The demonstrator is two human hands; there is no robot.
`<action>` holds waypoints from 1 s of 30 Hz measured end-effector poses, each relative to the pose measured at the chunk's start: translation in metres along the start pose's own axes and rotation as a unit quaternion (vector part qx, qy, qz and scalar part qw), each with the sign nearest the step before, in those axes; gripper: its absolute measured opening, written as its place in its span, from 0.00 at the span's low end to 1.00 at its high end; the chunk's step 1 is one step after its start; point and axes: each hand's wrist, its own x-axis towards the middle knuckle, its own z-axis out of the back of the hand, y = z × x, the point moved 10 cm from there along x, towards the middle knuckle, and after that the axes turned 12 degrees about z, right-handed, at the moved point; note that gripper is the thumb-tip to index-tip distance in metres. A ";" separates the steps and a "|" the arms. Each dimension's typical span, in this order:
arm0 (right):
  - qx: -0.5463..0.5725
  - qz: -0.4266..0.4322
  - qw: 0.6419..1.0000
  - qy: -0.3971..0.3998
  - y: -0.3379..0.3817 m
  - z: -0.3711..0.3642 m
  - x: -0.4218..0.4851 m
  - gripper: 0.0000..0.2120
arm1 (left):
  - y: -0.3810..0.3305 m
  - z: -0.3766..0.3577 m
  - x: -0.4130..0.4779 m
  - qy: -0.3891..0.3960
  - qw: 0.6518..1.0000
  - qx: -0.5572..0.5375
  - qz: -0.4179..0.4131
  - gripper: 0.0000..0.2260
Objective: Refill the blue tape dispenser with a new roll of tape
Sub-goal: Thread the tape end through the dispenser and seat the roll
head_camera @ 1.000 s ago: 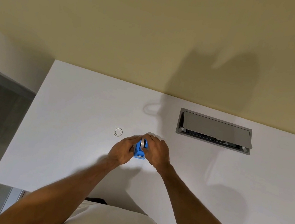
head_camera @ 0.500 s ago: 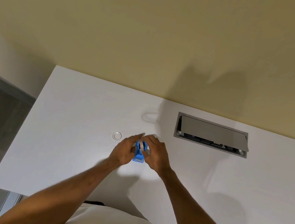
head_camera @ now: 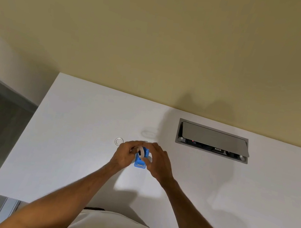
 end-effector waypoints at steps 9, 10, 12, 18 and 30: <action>-0.019 -0.067 0.997 0.016 -0.011 0.007 0.002 0.12 | 0.014 0.007 -0.006 -0.029 0.998 -0.044 0.019 0.15; -0.023 -0.072 0.997 0.022 -0.012 0.005 0.002 0.12 | 0.015 0.007 -0.006 -0.029 0.998 -0.049 0.022 0.14; -0.028 -0.072 0.997 0.029 -0.011 0.004 0.003 0.14 | 0.016 0.007 -0.007 -0.032 0.997 -0.057 0.027 0.14; -0.001 -0.093 0.996 -0.015 -0.008 0.007 0.002 0.17 | 0.013 0.009 -0.016 -0.058 0.997 -0.043 0.023 0.17; 0.095 -0.117 0.986 -0.065 -0.006 0.010 0.012 0.19 | 0.016 0.001 -0.017 -0.042 0.998 -0.011 0.035 0.14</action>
